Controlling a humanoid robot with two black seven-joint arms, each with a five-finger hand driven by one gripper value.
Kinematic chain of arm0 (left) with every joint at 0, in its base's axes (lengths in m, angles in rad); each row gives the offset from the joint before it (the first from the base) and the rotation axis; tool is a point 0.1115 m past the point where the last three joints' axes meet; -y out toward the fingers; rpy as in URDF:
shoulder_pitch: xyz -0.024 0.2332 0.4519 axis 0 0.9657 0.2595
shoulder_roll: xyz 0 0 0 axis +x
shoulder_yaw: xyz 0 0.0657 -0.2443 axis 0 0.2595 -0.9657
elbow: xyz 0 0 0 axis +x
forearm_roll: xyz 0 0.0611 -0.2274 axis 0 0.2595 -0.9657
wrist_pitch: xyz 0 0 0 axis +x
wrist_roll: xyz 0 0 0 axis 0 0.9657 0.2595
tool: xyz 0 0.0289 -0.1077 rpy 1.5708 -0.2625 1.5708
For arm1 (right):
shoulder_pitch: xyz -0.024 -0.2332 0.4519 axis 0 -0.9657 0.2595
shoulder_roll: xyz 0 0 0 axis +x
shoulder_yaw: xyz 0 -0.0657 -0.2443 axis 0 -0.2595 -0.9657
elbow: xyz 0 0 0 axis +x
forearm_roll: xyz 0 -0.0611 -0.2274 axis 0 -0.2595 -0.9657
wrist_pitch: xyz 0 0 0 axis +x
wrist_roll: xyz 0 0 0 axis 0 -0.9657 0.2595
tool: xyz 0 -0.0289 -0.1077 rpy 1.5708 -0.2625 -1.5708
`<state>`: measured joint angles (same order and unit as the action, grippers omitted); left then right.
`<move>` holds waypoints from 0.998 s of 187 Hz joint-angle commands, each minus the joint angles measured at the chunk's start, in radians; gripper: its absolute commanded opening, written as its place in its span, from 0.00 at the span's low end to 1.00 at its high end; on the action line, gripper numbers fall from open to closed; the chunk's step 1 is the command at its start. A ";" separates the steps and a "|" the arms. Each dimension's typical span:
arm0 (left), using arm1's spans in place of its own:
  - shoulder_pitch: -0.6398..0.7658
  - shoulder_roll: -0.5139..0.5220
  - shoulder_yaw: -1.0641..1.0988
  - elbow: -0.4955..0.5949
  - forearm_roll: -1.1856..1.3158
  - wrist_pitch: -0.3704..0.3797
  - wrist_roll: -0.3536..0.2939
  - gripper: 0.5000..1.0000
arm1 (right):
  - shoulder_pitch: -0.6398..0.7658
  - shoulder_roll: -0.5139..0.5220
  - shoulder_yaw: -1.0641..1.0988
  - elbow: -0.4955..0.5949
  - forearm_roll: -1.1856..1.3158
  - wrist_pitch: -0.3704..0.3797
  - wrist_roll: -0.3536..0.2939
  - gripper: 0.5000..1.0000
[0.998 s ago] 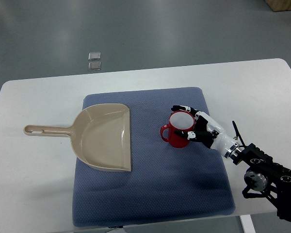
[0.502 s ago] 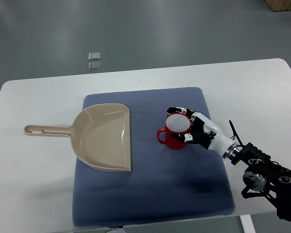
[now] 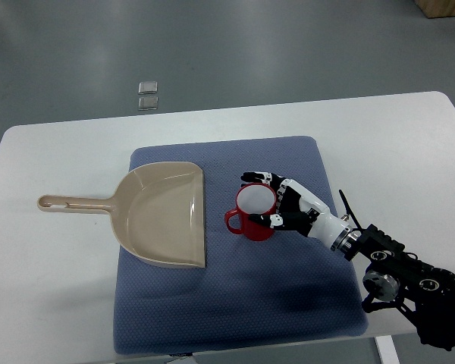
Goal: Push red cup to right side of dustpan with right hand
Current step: 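Push the red mug further until it touches the dustpan's edge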
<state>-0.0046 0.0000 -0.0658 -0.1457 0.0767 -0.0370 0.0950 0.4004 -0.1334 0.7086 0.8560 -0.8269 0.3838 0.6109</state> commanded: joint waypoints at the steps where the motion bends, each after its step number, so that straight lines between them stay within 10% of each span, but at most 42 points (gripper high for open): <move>1: 0.000 0.000 0.000 0.000 0.000 0.000 0.000 1.00 | 0.000 0.012 0.000 0.000 -0.006 0.000 0.000 0.77; 187: 0.000 0.000 0.000 0.000 0.000 0.000 0.000 1.00 | -0.006 0.107 -0.038 0.000 -0.090 -0.026 0.000 0.77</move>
<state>-0.0046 0.0000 -0.0659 -0.1457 0.0767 -0.0366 0.0947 0.3958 -0.0287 0.6710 0.8560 -0.9167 0.3616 0.6109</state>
